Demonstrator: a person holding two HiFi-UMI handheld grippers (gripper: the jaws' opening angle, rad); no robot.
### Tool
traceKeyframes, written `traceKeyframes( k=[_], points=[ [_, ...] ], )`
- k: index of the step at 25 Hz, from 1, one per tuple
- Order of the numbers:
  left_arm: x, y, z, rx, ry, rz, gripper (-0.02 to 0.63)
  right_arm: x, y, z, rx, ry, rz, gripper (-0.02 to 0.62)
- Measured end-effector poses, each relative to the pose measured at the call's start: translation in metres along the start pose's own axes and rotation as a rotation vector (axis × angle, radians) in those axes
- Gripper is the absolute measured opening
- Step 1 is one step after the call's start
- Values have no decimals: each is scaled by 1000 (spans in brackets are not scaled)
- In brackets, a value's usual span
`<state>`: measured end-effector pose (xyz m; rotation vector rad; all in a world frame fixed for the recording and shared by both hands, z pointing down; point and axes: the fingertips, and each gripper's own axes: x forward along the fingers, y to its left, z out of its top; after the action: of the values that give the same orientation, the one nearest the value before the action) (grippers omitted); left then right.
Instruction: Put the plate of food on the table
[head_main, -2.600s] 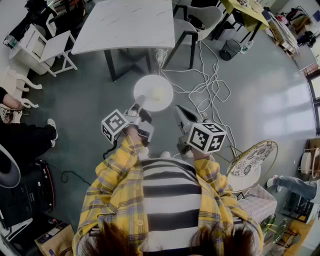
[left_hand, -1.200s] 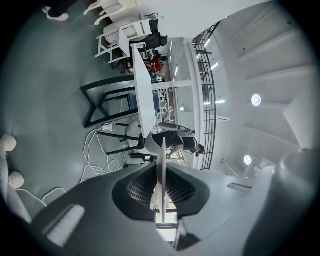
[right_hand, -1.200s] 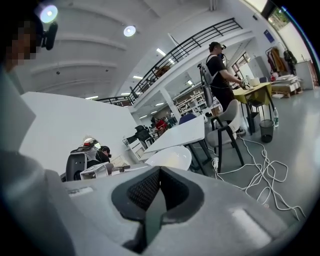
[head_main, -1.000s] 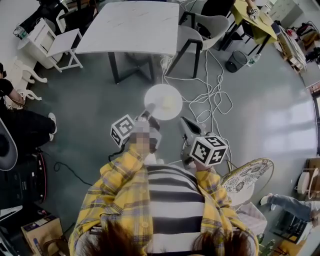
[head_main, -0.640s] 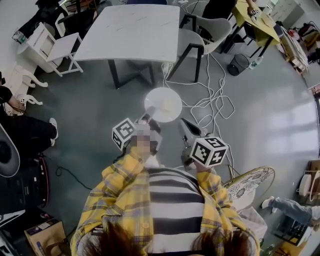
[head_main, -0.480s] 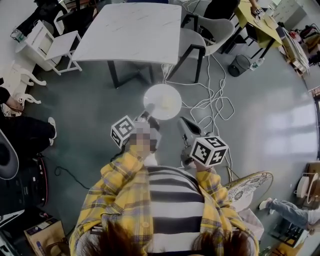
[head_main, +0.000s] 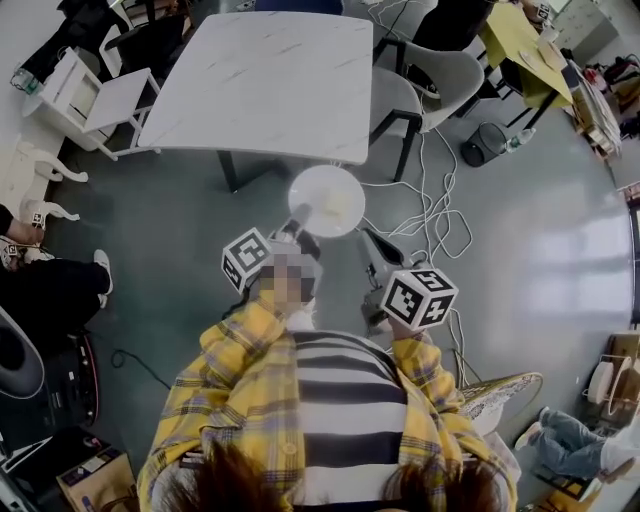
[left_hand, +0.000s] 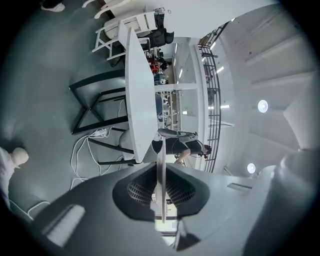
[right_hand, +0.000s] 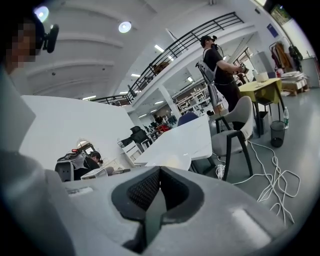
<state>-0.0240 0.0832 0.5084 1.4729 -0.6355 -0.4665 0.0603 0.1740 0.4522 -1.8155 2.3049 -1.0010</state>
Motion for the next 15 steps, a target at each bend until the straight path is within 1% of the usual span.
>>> traceKeyframes(
  k=[3, 7, 10, 15],
  points=[
    [16, -4, 22, 9, 2, 0, 29, 25, -4, 12, 4, 8, -2, -3],
    [40, -9, 49, 36, -6, -5, 29, 58, -13, 28, -23, 26, -12, -3],
    [53, -2, 59, 43, -14, 15, 29, 76, -20, 33, -25, 49, -1, -3],
    [82, -1, 76, 44, -38, 32, 29, 109, -28, 58, -53, 67, 36, -3]
  ],
)
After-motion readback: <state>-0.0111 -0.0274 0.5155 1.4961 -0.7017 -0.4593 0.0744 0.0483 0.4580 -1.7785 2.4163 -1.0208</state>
